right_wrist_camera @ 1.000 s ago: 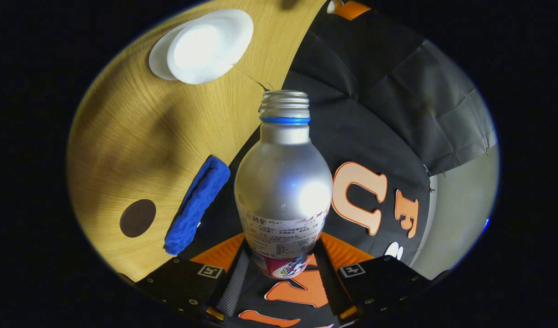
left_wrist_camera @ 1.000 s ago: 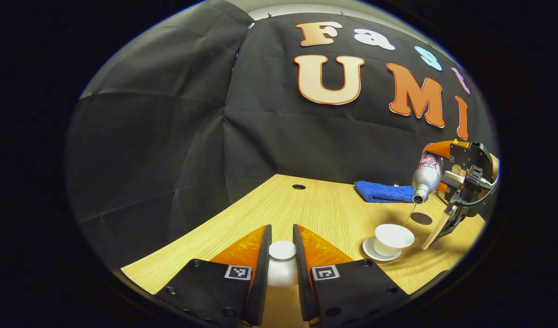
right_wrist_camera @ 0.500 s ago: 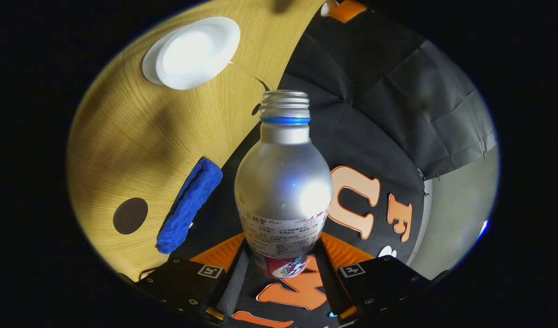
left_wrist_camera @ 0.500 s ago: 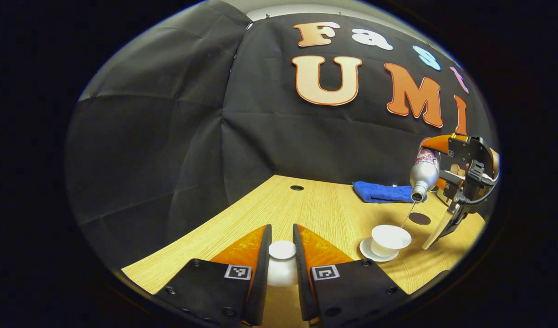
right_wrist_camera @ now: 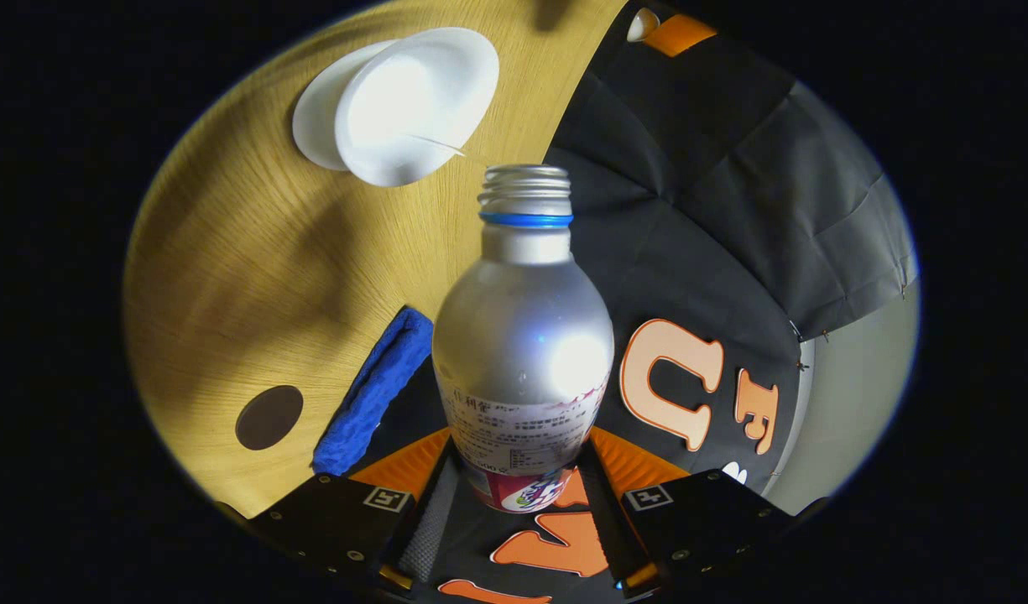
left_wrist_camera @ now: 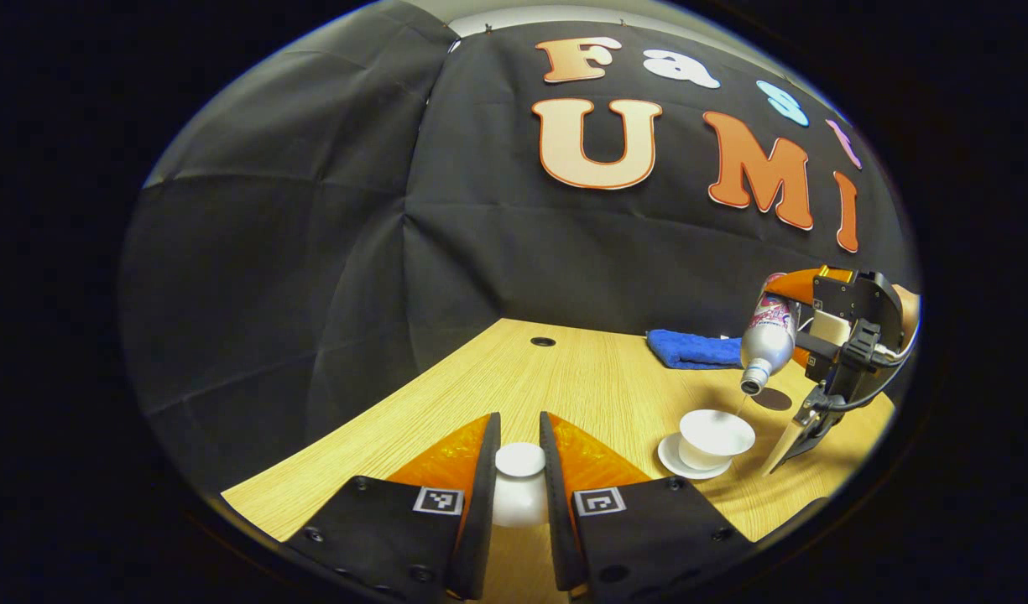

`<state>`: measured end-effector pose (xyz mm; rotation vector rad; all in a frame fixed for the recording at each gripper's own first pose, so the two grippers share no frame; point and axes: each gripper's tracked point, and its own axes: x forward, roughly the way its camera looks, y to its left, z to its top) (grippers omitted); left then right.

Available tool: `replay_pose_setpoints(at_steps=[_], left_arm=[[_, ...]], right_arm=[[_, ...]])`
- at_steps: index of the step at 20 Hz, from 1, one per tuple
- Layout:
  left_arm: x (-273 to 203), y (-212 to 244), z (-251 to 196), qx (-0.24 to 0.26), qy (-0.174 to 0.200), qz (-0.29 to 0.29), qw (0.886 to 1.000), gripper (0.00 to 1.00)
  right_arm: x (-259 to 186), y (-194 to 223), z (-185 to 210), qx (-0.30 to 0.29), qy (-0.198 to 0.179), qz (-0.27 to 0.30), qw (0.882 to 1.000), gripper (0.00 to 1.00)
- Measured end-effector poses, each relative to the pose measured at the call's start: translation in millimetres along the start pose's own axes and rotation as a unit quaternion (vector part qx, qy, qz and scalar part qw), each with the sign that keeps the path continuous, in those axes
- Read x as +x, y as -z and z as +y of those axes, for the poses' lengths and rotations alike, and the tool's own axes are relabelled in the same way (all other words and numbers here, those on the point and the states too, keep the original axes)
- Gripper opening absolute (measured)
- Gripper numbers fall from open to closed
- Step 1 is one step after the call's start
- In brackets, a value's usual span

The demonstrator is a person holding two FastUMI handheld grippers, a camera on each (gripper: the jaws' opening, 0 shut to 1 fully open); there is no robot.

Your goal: Open the teacup lid with one hand, grasp the water bottle and pour water into the teacup with the other hand; after pouring, place the water bottle on the coaster and then close the teacup lid.

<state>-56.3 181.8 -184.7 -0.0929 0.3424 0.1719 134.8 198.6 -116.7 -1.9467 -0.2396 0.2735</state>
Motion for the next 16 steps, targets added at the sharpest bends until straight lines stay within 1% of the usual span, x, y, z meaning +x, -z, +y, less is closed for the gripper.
replay_pose_setpoints(at_steps=[3,6,7,8,9,10,11,13,14,15,16], left_arm=[[0,-3,-4,0.006,0.007,-0.002,1.0,0.34],[4,-9,-4,-0.001,-0.004,-0.012,1.0,0.34],[5,-8,-4,0.002,-0.005,-0.009,1.0,0.29],[4,-8,-5,0.002,-0.002,-0.009,1.0,0.34],[5,-10,-8,0.001,0.0,-0.01,1.0,0.34],[6,-11,-10,0.0,0.002,-0.011,1.0,0.34],[7,-13,-12,0.001,0.003,-0.012,1.0,0.34],[7,-15,-15,0.005,0.006,-0.015,1.0,0.34],[7,-15,-19,0.008,0.006,-0.014,1.0,0.34],[8,-15,-21,0.01,0.008,-0.013,1.0,0.34],[8,-15,-23,0.011,0.009,-0.012,1.0,0.34]], right_arm=[[-1,-7,8,0.01,-0.009,-0.005,1.0,0.77],[-1,-9,17,0.03,-0.021,-0.005,0.999,0.78],[-2,-11,21,0.047,-0.028,-0.006,0.998,0.78],[-3,-12,27,0.069,-0.039,-0.007,0.997,0.78],[-5,-15,34,0.095,-0.052,-0.008,0.994,0.78],[-6,-16,41,0.125,-0.069,-0.009,0.99,0.78],[-7,-18,48,0.164,-0.085,-0.006,0.983,0.78],[-14,-25,62,0.235,-0.11,-0.006,0.966,0.78],[-17,-28,66,0.265,-0.117,-0.006,0.957,0.76],[-22,-28,67,0.29,-0.121,-0.003,0.949,0.78],[-24,-26,67,0.313,-0.125,0.0,0.942,0.78]])
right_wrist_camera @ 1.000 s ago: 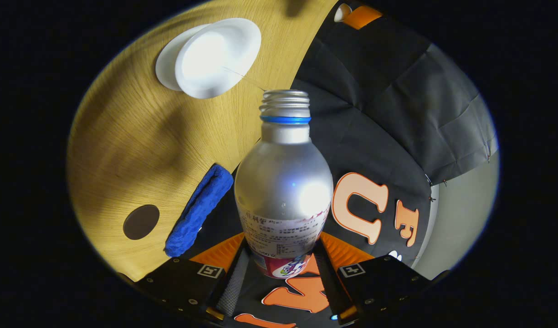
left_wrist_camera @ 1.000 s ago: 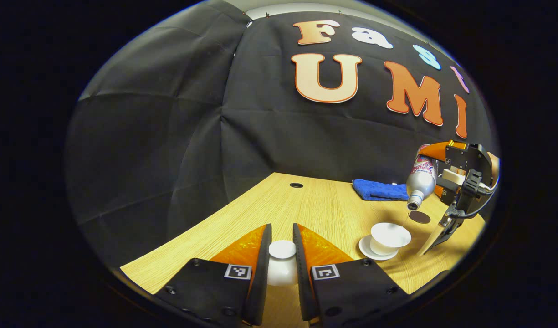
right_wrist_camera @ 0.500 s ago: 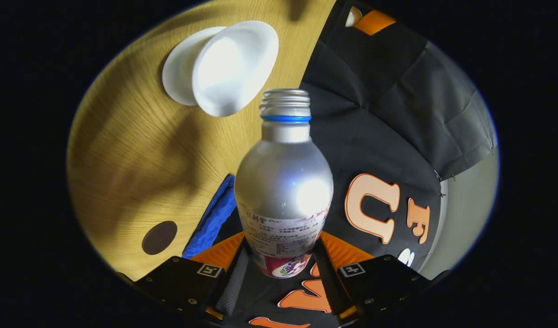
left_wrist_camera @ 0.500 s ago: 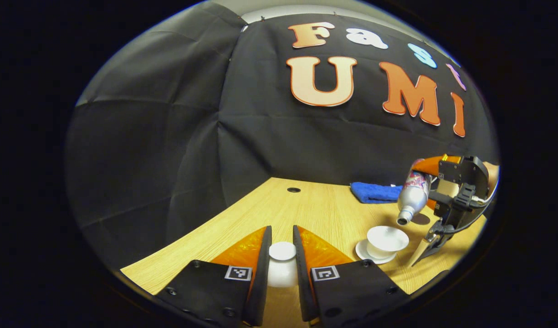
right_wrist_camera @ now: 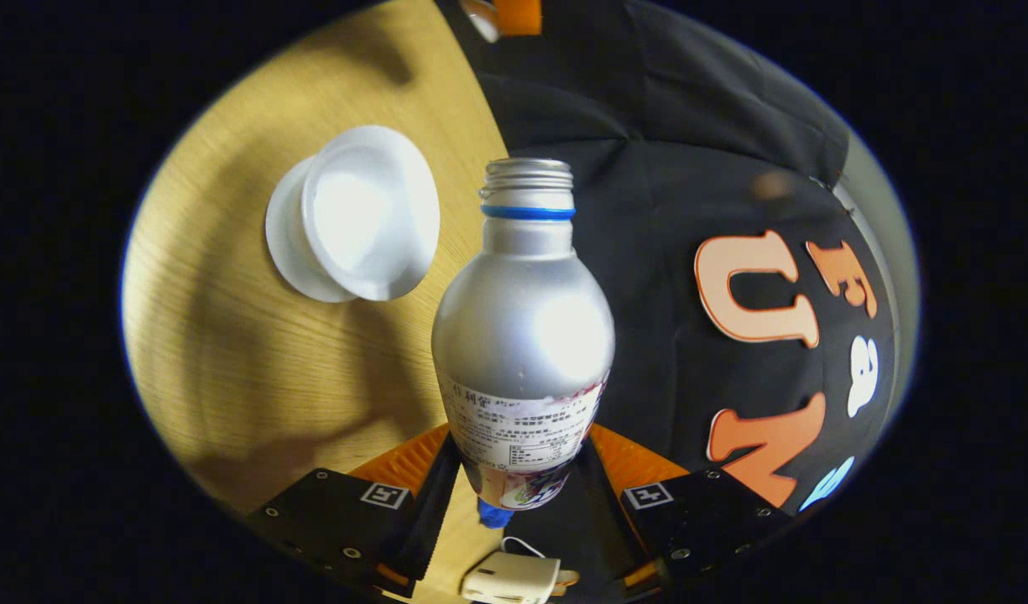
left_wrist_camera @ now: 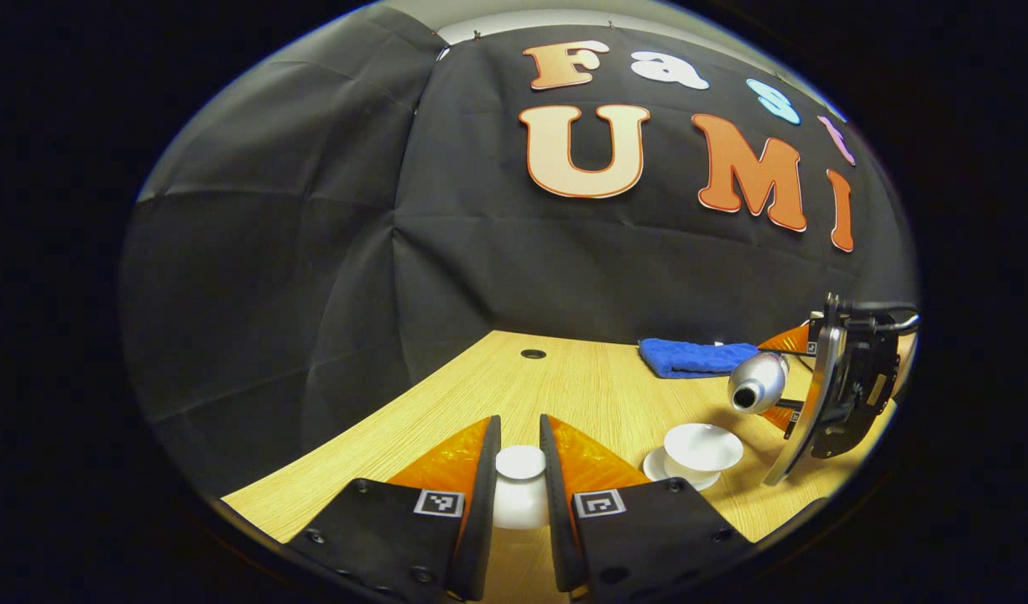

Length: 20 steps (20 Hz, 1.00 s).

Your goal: Open the teacup lid with one hand, grasp the water bottle and pour water into the teacup with the other hand; after pouring, place the water bottle on the coaster and then close the teacup lid.

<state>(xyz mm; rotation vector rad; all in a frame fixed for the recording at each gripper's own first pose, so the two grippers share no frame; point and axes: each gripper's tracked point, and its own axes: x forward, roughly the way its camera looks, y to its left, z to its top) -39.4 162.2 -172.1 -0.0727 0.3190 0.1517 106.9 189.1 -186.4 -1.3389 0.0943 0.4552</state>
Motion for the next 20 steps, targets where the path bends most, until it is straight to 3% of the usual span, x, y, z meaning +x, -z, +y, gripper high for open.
replay_pose_setpoints(at_steps=[4,7,13,20], left_arm=[[1,-7,-19,0.007,0.013,-0.006,1.0,0.34],[4,-12,-43,0.017,0.031,-0.009,0.999,0.34],[13,-11,-96,0.031,0.075,-0.006,0.997,0.34],[24,-8,-151,0.03,0.121,-0.008,0.992,0.33]], right_arm=[[-5,15,-6,0.099,-0.017,0.005,0.995,0.78],[-2,28,-8,0.179,-0.03,0.014,0.983,0.78],[-12,51,-15,0.326,-0.045,0.023,0.944,0.79],[-7,69,-3,0.437,-0.044,0.028,0.898,0.78]])
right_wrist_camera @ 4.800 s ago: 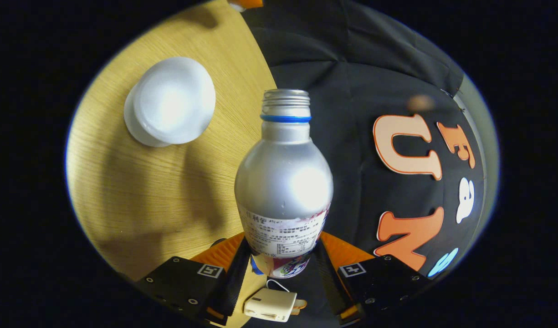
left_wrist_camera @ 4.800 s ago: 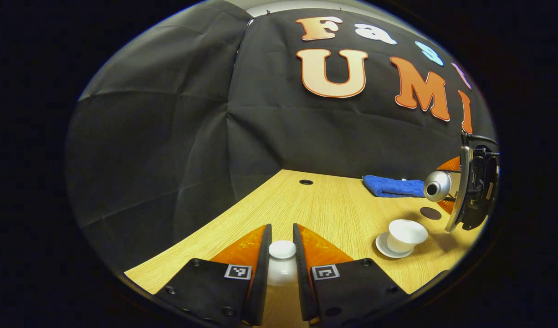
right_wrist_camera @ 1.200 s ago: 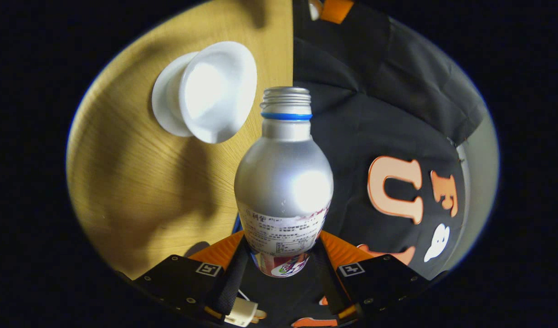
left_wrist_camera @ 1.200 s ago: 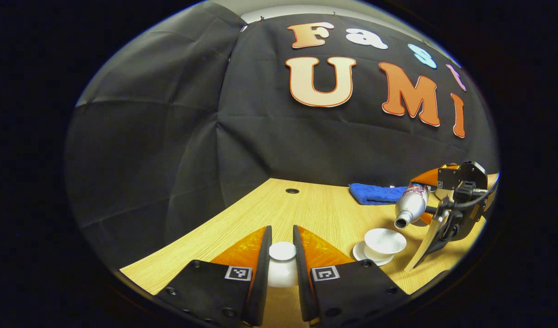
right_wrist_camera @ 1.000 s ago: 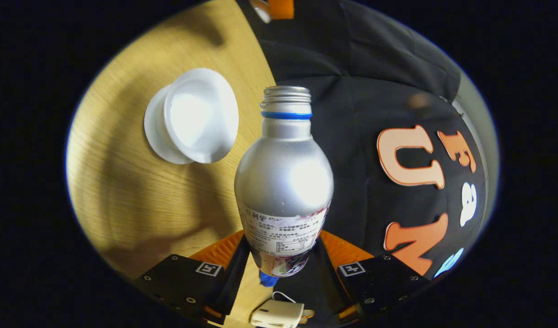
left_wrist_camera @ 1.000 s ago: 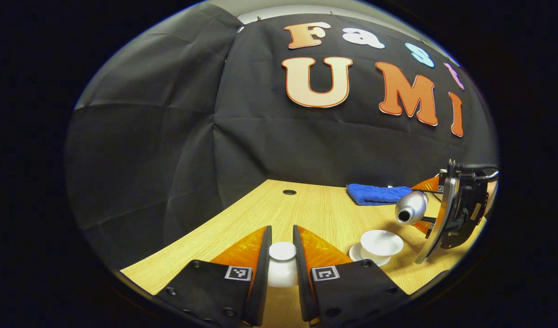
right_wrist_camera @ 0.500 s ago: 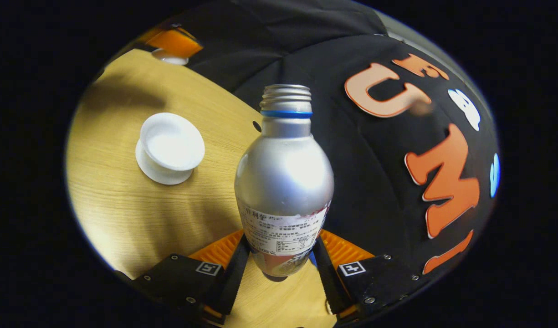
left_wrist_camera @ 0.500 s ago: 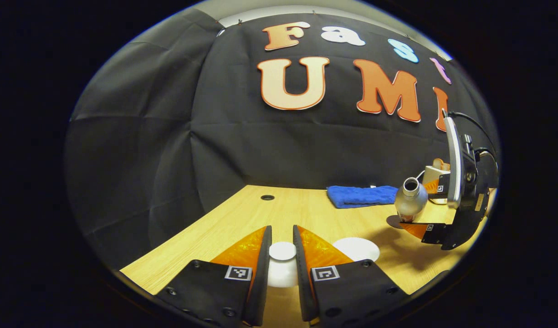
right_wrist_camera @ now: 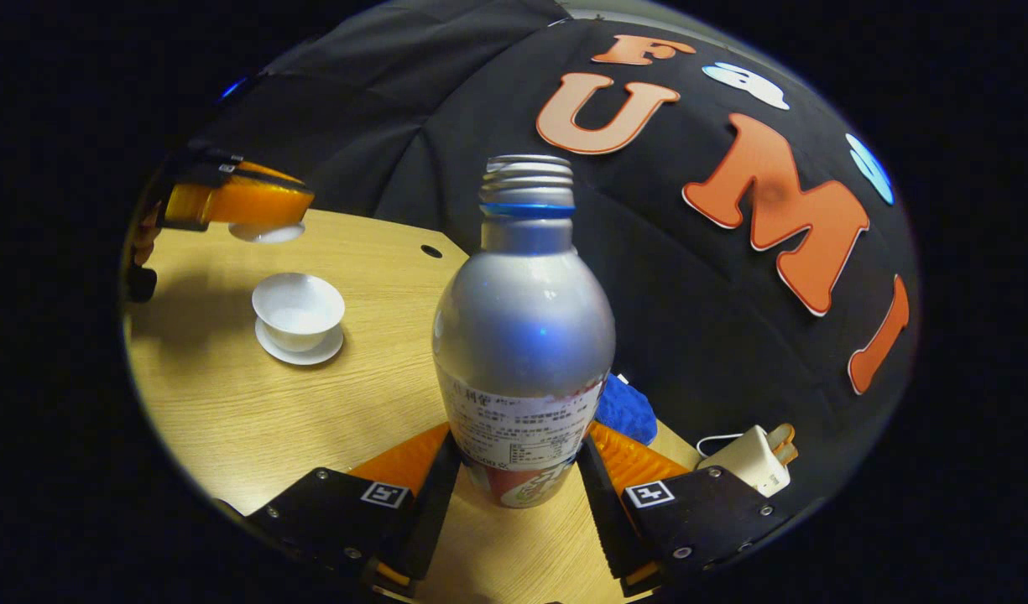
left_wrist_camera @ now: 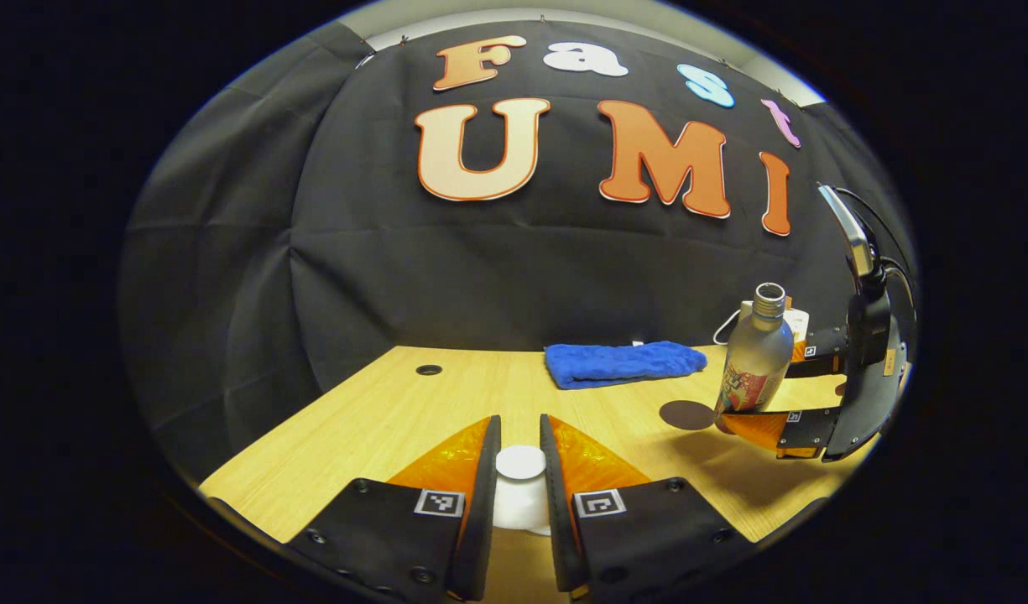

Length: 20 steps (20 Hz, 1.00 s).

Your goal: Open the teacup lid with one hand, grasp the water bottle and pour water into the teacup with the other hand; after pouring, place the water bottle on the coaster and then close the teacup lid.

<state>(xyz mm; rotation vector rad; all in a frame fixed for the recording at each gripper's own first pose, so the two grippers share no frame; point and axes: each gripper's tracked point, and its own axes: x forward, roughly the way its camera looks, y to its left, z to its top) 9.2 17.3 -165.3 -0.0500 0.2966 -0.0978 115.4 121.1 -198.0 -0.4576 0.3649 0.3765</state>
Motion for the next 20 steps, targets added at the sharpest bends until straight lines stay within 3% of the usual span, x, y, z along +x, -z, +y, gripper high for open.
replay_pose_setpoints(at_steps=[2,3,5,7,9,10,12,18,20], left_arm=[[9,8,-12,-0.001,0.01,0.006,1.0,0.34],[13,12,-16,0.0,0.013,0.011,1.0,0.39],[18,16,-24,0.001,0.019,0.016,1.0,0.29],[23,20,-29,-0.002,0.024,0.018,1.0,0.29],[29,27,-33,-0.006,0.027,0.024,0.999,0.39],[32,34,-32,-0.003,0.026,0.03,0.999,0.34],[37,44,-31,0.004,0.023,0.042,0.999,0.3],[38,52,-34,0.006,0.026,0.05,0.998,0.39],[39,51,-34,0.017,0.028,0.047,0.998,0.34]], right_arm=[[4,9,-1,0.034,0.002,0.004,0.999,0.79],[6,9,-2,0.044,0.005,0.003,0.999,0.78],[9,7,0,0.067,0.009,-0.001,0.998,0.79],[9,4,3,0.093,0.011,-0.009,0.996,0.79],[9,-1,5,0.12,0.01,-0.018,0.993,0.79],[10,1,3,0.13,0.012,-0.022,0.991,0.78],[10,2,2,0.135,0.017,-0.023,0.99,0.78],[13,2,2,0.163,0.021,-0.027,0.986,0.78],[15,2,3,0.174,0.022,-0.03,0.984,0.78]])
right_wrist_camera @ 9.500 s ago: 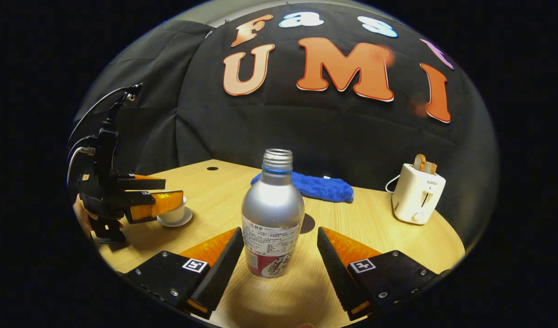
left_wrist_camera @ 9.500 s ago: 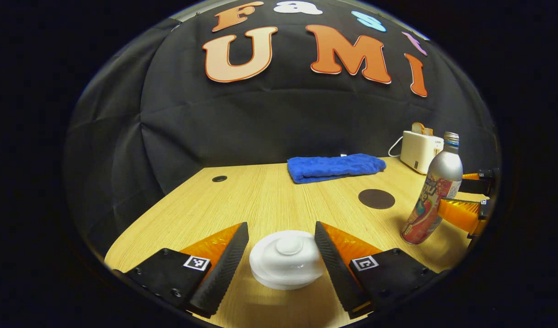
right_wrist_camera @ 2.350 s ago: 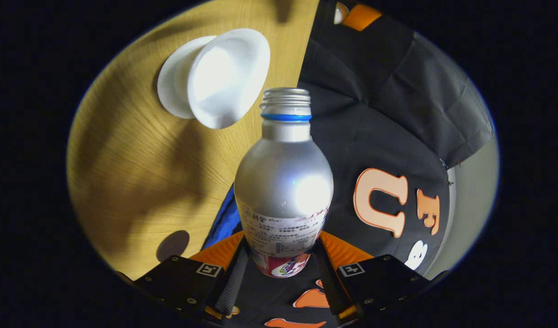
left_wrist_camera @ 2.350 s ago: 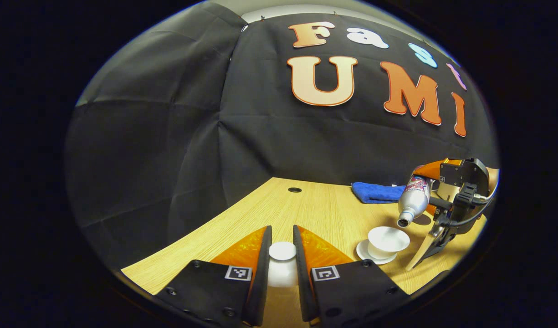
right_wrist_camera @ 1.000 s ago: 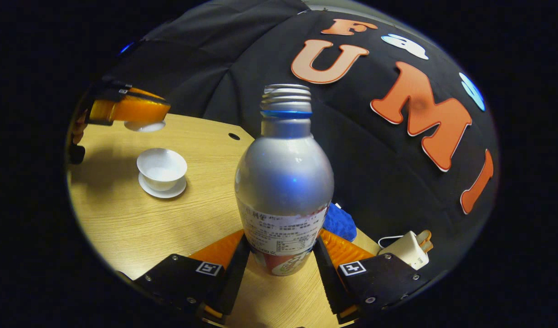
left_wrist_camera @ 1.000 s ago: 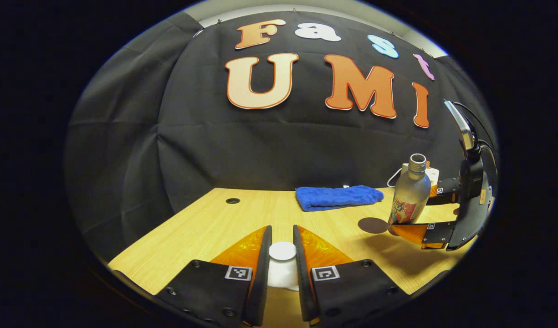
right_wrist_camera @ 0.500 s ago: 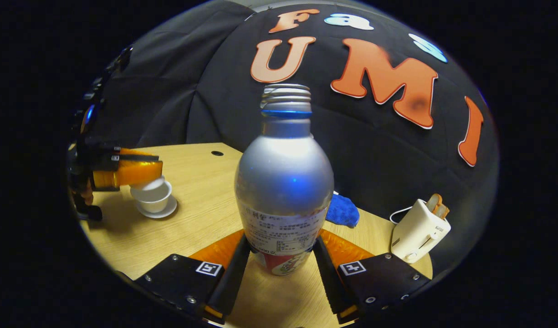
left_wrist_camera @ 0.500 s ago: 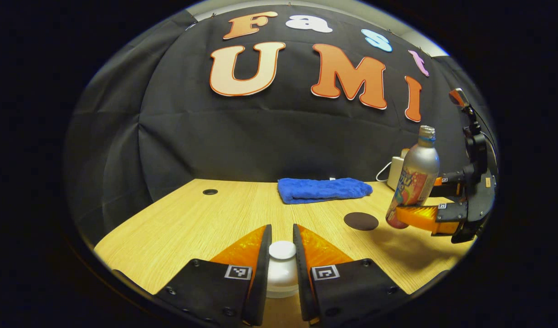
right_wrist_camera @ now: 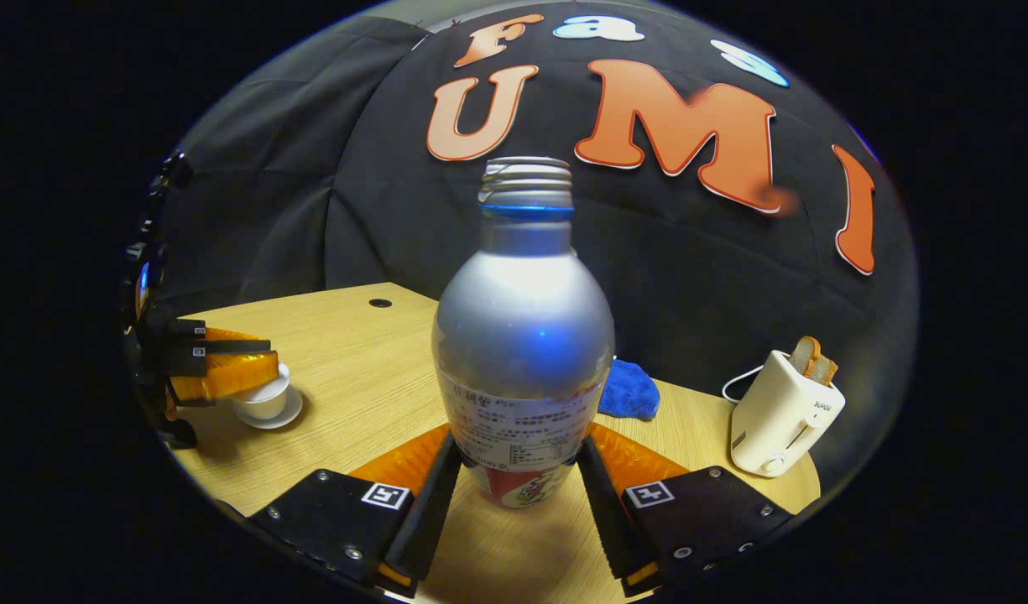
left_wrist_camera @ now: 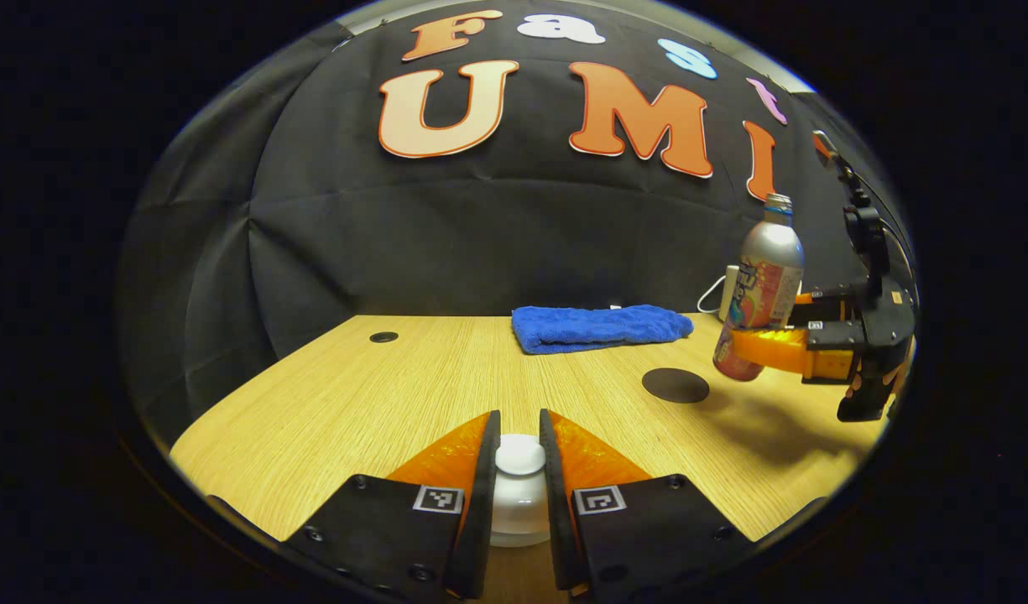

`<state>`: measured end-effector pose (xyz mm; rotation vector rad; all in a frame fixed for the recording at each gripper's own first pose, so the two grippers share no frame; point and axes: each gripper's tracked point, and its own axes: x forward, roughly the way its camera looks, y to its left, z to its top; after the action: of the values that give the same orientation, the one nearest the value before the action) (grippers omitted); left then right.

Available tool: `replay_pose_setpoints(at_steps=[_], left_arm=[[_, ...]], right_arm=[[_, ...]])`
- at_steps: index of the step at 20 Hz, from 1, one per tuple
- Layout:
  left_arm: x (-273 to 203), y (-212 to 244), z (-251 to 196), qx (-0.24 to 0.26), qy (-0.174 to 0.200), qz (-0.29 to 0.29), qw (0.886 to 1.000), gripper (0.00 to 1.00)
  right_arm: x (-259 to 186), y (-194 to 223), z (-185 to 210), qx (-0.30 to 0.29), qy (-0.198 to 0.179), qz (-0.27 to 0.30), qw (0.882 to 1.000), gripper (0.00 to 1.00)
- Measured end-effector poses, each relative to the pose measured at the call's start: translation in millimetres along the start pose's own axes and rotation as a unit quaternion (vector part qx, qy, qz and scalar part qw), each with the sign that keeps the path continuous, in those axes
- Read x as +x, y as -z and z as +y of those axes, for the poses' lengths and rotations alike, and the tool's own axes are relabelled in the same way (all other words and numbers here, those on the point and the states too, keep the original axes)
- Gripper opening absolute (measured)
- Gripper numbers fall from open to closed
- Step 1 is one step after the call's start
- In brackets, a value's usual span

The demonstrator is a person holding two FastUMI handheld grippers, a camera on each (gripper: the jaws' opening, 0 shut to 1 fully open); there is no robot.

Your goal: Open the teacup lid with one hand, grasp the water bottle and pour water into the teacup with the other hand; after pouring, place the water bottle on the coaster and then close the teacup lid.

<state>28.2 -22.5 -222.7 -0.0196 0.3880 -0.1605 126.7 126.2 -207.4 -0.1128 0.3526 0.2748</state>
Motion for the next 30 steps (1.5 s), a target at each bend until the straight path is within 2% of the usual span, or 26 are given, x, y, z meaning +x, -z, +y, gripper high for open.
replay_pose_setpoints(at_steps=[4,6,9,11,12,13,14,21,22,23,28,29,30], left_arm=[[-1,-3,1,0.003,0.001,0.001,1.0,0.37],[-3,-12,0,0.001,0.002,-0.012,1.0,0.43],[-5,-24,0,-0.003,0.003,-0.03,1.0,0.62],[-8,-27,0,-0.003,0.0,-0.034,0.999,0.69],[-8,-28,2,-0.004,-0.002,-0.034,0.999,0.67],[-9,-30,4,-0.006,-0.004,-0.035,0.999,0.78],[-9,-30,5,-0.008,-0.004,-0.037,0.999,0.84],[-10,-36,15,-0.015,-0.013,-0.043,0.999,0.85],[-9,-35,14,-0.016,-0.013,-0.043,0.999,0.82],[-9,-34,15,-0.017,-0.014,-0.042,0.999,0.85],[-12,-39,20,-0.025,-0.019,-0.049,0.998,0.85],[-13,-40,19,-0.03,-0.02,-0.052,0.998,0.82],[-13,-42,20,-0.033,-0.021,-0.054,0.998,0.87]], right_arm=[[11,-2,-5,0.007,0.002,0.003,1.0,0.78],[16,-4,-4,0.02,0.003,-0.001,1.0,0.78],[29,-6,-5,0.046,0.006,-0.004,0.999,0.78],[40,-3,-2,0.065,0.004,0.005,0.998,0.78],[43,0,-2,0.077,0.005,0.013,0.997,0.78],[47,3,-2,0.087,0.006,0.02,0.996,0.78],[48,7,-2,0.098,0.007,0.027,0.995,0.78],[51,33,1,0.105,0.018,0.079,0.991,0.78],[53,37,3,0.108,0.017,0.086,0.99,0.78],[52,38,4,0.109,0.016,0.089,0.99,0.78],[56,43,2,0.112,0.025,0.101,0.988,0.8],[59,48,2,0.111,0.028,0.108,0.988,0.82],[57,51,2,0.11,0.028,0.114,0.987,0.82]])
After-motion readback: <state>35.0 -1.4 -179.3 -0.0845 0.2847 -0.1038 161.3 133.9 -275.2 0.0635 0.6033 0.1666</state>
